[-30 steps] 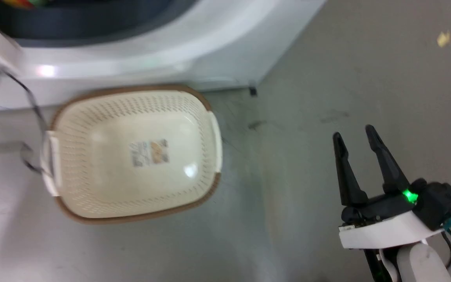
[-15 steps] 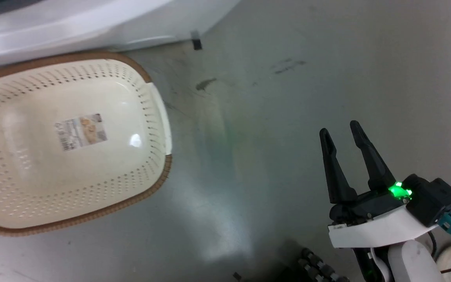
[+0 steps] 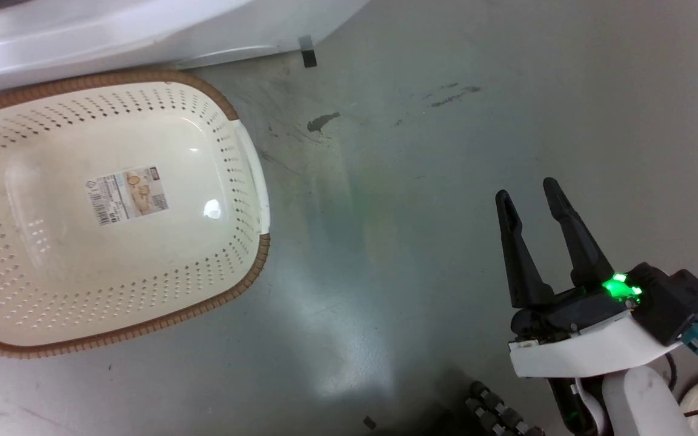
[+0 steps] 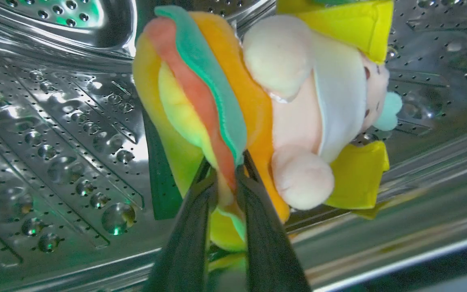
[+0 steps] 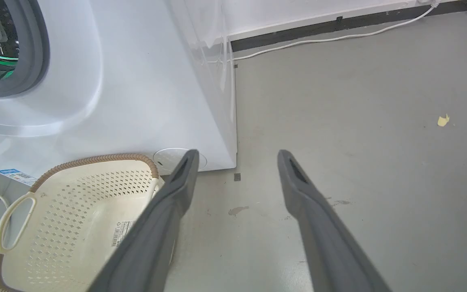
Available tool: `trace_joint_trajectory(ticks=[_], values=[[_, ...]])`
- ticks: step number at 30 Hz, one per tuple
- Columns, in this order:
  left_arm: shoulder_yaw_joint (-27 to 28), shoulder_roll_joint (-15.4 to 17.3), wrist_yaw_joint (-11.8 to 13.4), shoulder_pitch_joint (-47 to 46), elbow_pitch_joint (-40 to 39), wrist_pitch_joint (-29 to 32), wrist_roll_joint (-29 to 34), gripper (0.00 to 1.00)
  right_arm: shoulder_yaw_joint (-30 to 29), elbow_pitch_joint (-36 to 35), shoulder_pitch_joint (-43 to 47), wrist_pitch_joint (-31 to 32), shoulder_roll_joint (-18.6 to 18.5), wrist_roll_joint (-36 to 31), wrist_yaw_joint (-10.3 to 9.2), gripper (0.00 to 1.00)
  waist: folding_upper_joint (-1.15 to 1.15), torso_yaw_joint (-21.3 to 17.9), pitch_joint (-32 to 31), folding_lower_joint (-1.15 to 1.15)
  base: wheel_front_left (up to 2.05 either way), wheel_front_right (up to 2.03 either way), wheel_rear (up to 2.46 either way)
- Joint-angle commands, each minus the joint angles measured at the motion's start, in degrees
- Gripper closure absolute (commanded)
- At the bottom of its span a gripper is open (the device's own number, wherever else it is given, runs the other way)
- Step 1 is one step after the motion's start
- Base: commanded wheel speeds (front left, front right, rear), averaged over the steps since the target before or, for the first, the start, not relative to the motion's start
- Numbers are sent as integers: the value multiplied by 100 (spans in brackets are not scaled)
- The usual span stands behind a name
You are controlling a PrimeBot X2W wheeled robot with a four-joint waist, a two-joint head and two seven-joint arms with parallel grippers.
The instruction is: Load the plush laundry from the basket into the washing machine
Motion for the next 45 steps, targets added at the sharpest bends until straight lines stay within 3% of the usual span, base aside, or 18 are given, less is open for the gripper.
trace_joint_trajectory(ticks=[1, 2, 10, 17, 23, 32, 41, 45], values=[[79, 185, 62, 274, 317, -49, -100, 5, -36, 3, -106, -26, -4, -53, 3, 0, 0, 48, -57, 0, 0, 0, 0], [75, 167, 73, 297, 350, -120, -103, 0, -61, 10, -107, -26, -4, -77, 3, 0, 0, 76, -92, 0, 0, 0, 0], [65, -252, 75, 708, 703, -792, -301, 0, -350, 67, -86, -26, -4, -423, 3, 0, 0, 454, -716, 0, 0, 0, 0], [14, -788, 41, 1458, 950, -1678, -609, 0, -613, 198, 83, -26, -4, -852, 3, 0, 0, 928, -1755, 0, 0, 0, 0], [-160, -1239, 27, 2332, 705, -2609, -968, 0, -785, 273, 356, -26, -4, -1137, 3, 0, 0, 1362, -2709, 0, 0, 0, 0], [-205, -1472, 54, 4022, -728, -3161, -1384, 0, -1010, 219, 729, -26, -4, -1322, 3, 0, 0, 1942, -3696, 0, 0, 0, 0], [530, -1525, 793, 6350, -3376, -3179, -890, 0, -1020, 218, 1019, -26, -4, -1302, 3, 0, 0, 2209, -4223, 0, 0, 0, 0], [699, -1634, 973, 7299, -4115, -3179, -638, 0, -994, 223, 1184, -26, -4, -1280, 3, 0, 0, 2280, -4385, 0, 0, 0, 0]])
